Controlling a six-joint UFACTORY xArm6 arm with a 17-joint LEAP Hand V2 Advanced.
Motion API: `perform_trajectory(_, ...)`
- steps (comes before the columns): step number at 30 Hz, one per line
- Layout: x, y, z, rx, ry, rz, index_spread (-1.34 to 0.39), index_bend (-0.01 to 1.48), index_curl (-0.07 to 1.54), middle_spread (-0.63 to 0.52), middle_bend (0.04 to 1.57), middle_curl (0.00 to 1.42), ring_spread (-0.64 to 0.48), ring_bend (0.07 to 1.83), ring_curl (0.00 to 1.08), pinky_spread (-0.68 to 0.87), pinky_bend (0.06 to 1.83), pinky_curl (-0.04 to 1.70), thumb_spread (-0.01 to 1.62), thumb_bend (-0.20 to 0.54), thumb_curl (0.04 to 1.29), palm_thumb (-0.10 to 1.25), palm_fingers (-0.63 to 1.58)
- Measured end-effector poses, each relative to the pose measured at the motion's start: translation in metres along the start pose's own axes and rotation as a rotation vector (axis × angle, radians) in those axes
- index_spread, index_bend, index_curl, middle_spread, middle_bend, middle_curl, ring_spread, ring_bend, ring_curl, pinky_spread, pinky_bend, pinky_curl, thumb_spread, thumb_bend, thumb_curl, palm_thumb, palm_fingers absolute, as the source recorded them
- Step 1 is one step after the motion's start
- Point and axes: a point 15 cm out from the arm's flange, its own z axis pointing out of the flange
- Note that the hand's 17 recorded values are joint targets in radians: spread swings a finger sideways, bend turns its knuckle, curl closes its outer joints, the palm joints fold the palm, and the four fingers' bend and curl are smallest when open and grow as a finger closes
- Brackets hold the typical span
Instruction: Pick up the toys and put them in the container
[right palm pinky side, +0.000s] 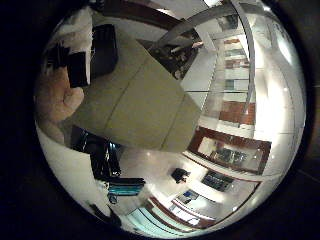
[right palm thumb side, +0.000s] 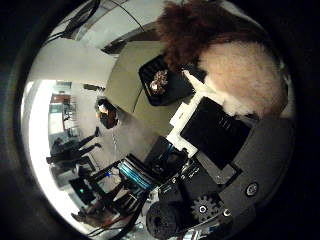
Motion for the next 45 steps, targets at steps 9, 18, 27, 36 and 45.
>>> perform_trajectory(9, -0.035, -0.034, -0.007, 0.008, -0.016, -0.034, -0.22, 1.16, 0.77, -0.13, 1.35, 0.72, -0.24, 1.29, 0.82, -0.24, 1.27, 0.97, 0.95, -0.014, 0.74, 1.05, 1.12)
perform_trajectory(18, -0.061, -0.070, 0.005, 0.011, -0.018, -0.069, -0.22, 1.16, 0.77, -0.13, 1.34, 0.72, -0.25, 1.29, 0.83, -0.24, 1.27, 0.98, 0.95, -0.014, 0.75, 1.05, 1.12)
perform_trajectory(27, -0.082, -0.100, 0.014, 0.022, -0.031, -0.077, -0.22, 1.16, 0.77, -0.13, 1.34, 0.73, -0.25, 1.29, 0.83, -0.24, 1.28, 0.98, 0.93, -0.015, 0.76, 1.07, 1.12)
perform_trajectory(36, -0.110, -0.114, 0.051, 0.017, -0.096, -0.074, -0.22, 1.16, 0.77, -0.13, 1.34, 0.73, -0.25, 1.29, 0.83, -0.24, 1.27, 0.98, 0.92, -0.011, 0.77, 1.09, 1.12)
perform_trajectory(45, -0.122, -0.137, 0.085, 0.063, -0.115, -0.070, -0.23, 1.18, 0.78, -0.13, 1.34, 0.74, -0.25, 1.28, 0.83, -0.24, 1.27, 0.98, 0.85, -0.008, 0.84, 1.17, 1.12)
